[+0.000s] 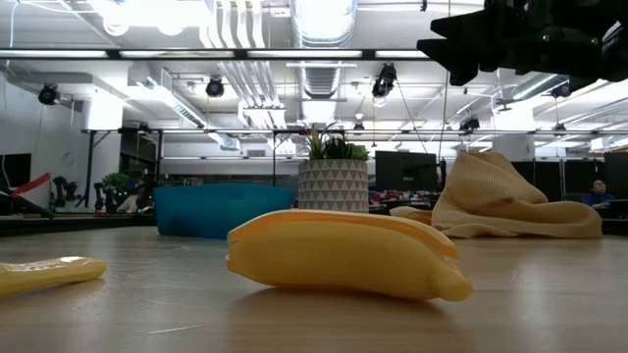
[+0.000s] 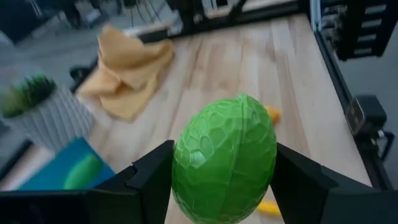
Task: Pick and placing Produce into tupperware
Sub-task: Put the green melon into the blue bin
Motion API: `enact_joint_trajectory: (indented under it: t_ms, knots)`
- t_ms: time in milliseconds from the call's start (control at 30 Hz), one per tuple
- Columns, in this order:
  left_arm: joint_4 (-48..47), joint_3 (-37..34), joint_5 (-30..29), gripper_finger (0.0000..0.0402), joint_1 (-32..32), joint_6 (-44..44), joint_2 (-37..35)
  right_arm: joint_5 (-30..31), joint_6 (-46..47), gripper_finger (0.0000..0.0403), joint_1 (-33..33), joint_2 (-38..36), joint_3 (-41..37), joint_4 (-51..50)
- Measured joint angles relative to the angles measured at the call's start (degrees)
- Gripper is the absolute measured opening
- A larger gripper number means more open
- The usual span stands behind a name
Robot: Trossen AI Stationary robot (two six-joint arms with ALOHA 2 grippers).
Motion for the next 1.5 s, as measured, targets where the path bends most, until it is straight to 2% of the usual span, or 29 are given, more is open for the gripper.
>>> enact_joint_trajectory:
  t_ms: [200, 433, 700, 800, 933, 1100, 1233, 1500]
  knots:
    - [10.44, -0.17, -1.12, 0.0208, 1.61, 12.01, -0.20, 0.00, 1.11, 0.0243, 0.00, 0.00, 0.00, -0.01]
    - [27.11, -0.17, 1.59, 0.0208, 3.14, 28.88, -0.21, 0.00, 1.53, 0.0241, 0.00, 0.00, 0.00, -0.04]
    - [38.36, -0.22, 9.58, 0.0208, 6.43, 44.55, -0.62, -0.07, 3.66, 0.0238, 0.00, 0.00, 0.00, -0.55]
    - [38.54, -0.56, 11.03, 0.0208, 8.81, 47.58, -0.68, -0.09, 7.79, 0.0238, 0.00, 0.00, 0.00, -2.83]
    - [38.71, -1.95, 14.68, 0.0208, 12.84, 50.32, -1.99, -0.07, 7.30, 0.0243, 0.00, -0.02, 0.00, -2.96]
    - [41.61, -7.64, 20.60, 0.0208, 18.85, 51.04, -6.48, -0.07, 7.42, 0.0242, 0.00, -0.02, 0.00, -3.18]
    - [46.62, -14.07, 22.65, 0.0208, 22.69, 53.74, -12.37, -0.07, 6.59, 0.0238, 0.00, -0.02, 0.00, -3.15]
    - [48.17, -26.00, 25.87, 0.0208, 32.65, 56.04, -26.99, -0.03, 2.48, 0.0244, 0.00, -0.02, 0.00, -2.67]
